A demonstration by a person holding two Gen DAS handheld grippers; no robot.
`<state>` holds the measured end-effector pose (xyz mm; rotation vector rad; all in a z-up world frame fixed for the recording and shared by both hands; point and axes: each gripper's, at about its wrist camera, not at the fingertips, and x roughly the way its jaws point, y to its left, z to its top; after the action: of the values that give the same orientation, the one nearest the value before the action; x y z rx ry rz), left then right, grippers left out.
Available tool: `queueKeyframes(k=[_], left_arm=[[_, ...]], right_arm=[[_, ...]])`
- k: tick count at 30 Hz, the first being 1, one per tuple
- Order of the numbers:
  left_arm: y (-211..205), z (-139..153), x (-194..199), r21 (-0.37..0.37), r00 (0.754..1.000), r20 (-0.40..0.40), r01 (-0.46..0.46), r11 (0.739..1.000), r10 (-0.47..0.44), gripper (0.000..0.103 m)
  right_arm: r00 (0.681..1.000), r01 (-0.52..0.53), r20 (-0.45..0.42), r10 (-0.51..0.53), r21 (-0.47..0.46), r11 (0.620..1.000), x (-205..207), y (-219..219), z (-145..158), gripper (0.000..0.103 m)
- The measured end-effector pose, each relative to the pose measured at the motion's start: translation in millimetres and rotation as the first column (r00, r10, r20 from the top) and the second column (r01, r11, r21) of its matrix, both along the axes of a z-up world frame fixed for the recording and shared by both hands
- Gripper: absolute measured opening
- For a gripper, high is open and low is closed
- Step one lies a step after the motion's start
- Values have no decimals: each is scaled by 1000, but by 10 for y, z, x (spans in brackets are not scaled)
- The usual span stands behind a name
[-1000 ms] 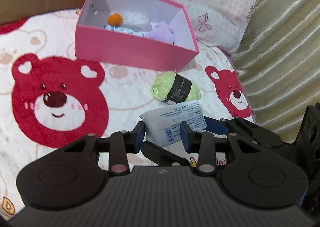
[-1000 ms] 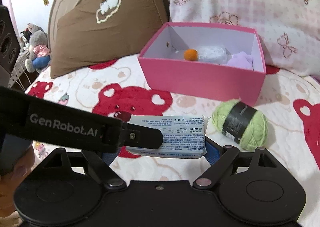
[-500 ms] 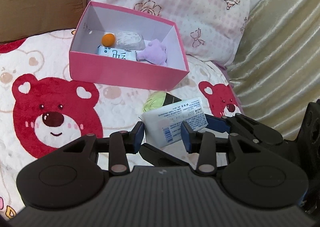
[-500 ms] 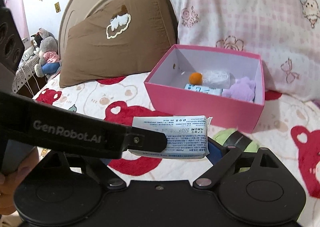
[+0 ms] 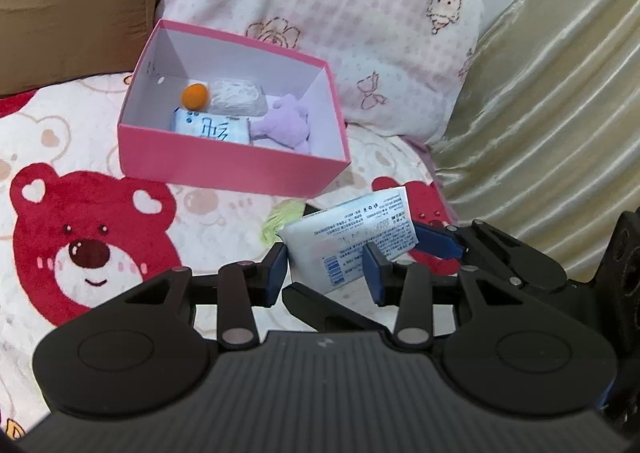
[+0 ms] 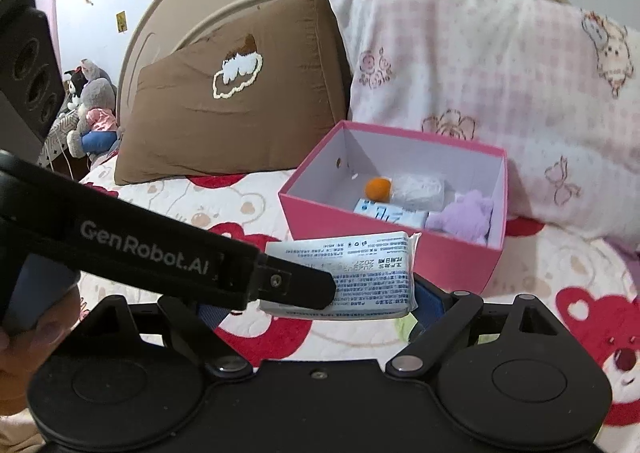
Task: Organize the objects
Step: 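Carry the white medicine box with the left gripper over the pink box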
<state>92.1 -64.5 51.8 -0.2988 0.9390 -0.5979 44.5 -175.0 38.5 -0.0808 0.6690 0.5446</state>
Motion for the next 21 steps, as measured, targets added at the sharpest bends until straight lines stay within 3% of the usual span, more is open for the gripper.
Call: queueKeyframes(k=[4, 9, 14, 21], left_arm=[[35, 157, 65, -46, 1000, 22, 15, 999, -14, 39], [75, 374, 174, -98, 998, 42, 48, 994, -44, 39], [52, 511, 377, -113, 997, 53, 67, 991, -61, 42], [24, 487, 895, -145, 995, -23, 90, 985, -94, 43]], right_arm=[[1000, -6, 10, 6, -27, 1000, 82, 0, 165, 92], [999, -33, -40, 33, -17, 999, 248, -65, 466, 92], [996, -34, 73, 45, -145, 989, 223, 79, 662, 92], [992, -20, 118, 50, -245, 969, 534, 278, 831, 90]])
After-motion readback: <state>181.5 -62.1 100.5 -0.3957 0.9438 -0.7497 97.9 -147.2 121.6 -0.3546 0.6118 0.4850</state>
